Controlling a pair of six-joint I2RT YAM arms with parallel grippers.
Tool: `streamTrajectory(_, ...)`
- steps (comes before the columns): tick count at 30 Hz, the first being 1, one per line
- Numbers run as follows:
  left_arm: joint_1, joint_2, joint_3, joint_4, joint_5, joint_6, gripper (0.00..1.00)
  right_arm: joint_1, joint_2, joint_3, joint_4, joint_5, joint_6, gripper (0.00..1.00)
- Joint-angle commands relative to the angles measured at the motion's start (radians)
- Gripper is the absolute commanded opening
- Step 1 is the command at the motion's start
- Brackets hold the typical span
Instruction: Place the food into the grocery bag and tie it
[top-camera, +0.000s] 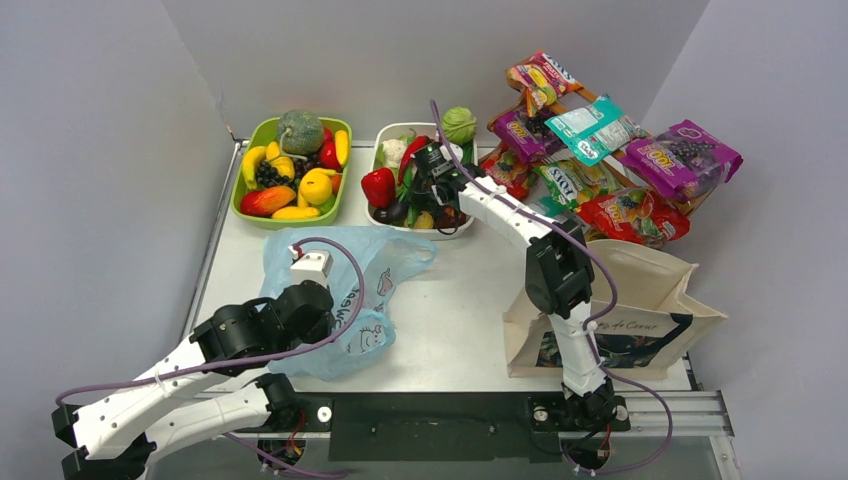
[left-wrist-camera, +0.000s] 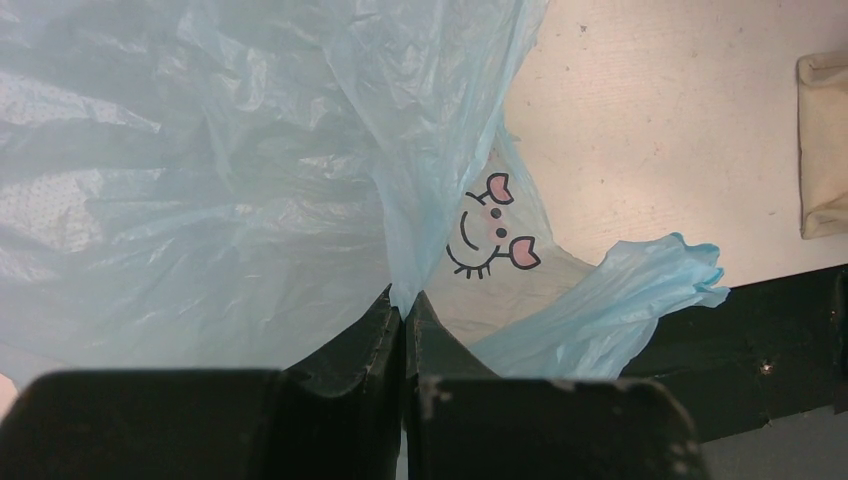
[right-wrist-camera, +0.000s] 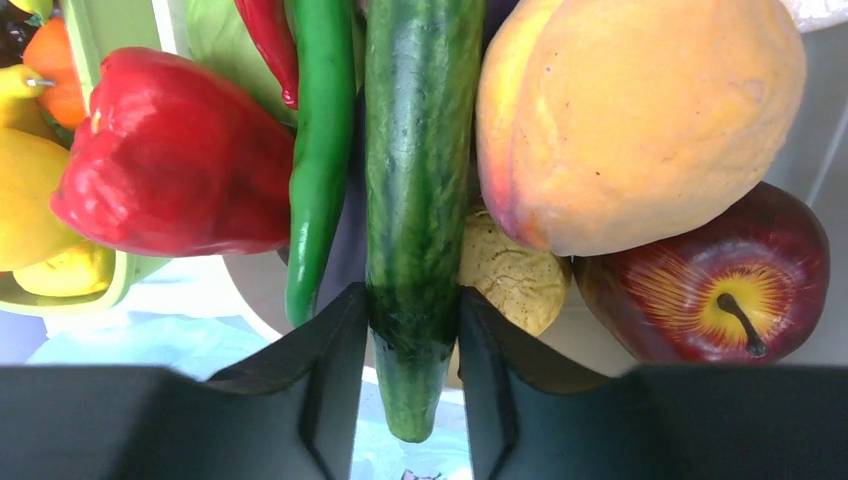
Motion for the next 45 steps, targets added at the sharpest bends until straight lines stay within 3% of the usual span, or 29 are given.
streamTrajectory(1, 0.004, -0.015, -0.001, 0.036, -0.018, -0.003, 0.0, -0.007, -0.041, 0.017, 0.05, 0.014, -0.004, 0.27)
streamTrajectory(6, 0.004, -0.019, -0.001, 0.036, -0.019, -0.006, 0.0, -0.008, -0.118, -0.001, 0.026, 0.009, -0.027, 0.14)
streamTrajectory(18, 0.016, -0.009, -0.001, 0.04, -0.018, -0.004, 0.0, -0.007, -0.345, 0.059, -0.173, -0.154, -0.224, 0.11)
streamTrajectory(27, 0.031, -0.005, -0.002, 0.042, -0.017, -0.002, 0.0, 0.015, -0.555, -0.103, -0.245, -0.342, -0.318, 0.04)
streamTrajectory(33, 0.034, -0.012, -0.003, 0.043, -0.013, 0.0, 0.0, 0.147, -0.659, -0.171, -0.371, -0.333, -0.412, 0.0)
streamTrajectory(45, 0.034, -0.028, -0.004, 0.047, -0.012, 0.001, 0.0, 0.356, -0.862, -0.489, -0.412, -0.321, -0.377, 0.0)
